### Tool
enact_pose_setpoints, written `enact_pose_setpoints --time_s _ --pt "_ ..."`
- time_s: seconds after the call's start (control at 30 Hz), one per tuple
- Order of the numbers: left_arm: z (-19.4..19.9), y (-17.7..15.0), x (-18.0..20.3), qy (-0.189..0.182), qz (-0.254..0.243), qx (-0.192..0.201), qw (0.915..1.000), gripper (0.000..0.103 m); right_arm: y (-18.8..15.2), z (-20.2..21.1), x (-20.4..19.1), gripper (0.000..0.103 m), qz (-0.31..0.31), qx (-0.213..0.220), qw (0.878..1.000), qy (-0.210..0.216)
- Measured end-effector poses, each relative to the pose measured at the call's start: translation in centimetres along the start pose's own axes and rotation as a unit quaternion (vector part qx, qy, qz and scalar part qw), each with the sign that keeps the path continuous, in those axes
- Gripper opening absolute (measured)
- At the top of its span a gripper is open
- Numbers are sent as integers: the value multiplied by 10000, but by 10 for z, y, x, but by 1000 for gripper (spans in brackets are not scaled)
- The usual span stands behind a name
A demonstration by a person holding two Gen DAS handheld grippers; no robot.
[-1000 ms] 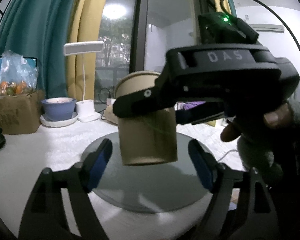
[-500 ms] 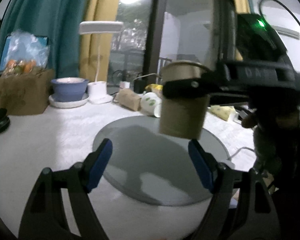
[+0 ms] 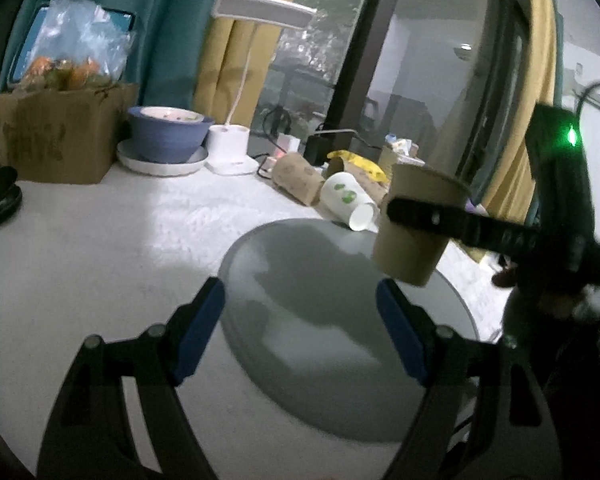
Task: Flip cup upright
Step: 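Withdraw the left tool while the right tool holds the cup opening up, then lower the cup with the right tool onto the grey round mat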
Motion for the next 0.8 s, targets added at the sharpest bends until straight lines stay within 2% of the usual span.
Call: enact_pose_setpoints --time_s 0.2,0.37,0.6,0.8 --pt "-12 18 -8 24 120 -94 9999 80 2 -21 14 70 -18 -120 9997 -217" --pt "-32 23 -10 149 112 -317 9993 80 3 -34 27 70 -26 -198 9988 -444" --pt "-56 16 -10 18 194 -856 9961 80 2 -46 50 70 -209 -296 9972 -655" --pt "-65 11 -8 -153 246 -1075 9938 80 4 -52 54 70 -223 -340 9965 -725"
Point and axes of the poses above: each gripper's, at about its wrist camera, not at the fingertips, and z roughly against the way its jaws point, x to its right, y to its top, the point moved 9 cm from there along -z, roughly the way its jaws point, and after that the axes turned 14 degrees about -x, right-handed, at the moved point
